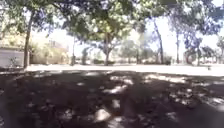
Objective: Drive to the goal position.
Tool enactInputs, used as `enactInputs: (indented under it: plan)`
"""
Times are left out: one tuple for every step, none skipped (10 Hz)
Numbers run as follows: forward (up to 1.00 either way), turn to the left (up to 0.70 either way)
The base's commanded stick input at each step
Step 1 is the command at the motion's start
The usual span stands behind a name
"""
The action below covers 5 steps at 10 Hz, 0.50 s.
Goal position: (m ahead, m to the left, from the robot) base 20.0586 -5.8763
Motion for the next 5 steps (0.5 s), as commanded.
enactInputs:
  plan:
    - [0.7, 0.0]
    - [0.7, 0.0]
    - [0.7, 0.0]
    - [0.7, 0.0]
    - [0.7, 0.0]
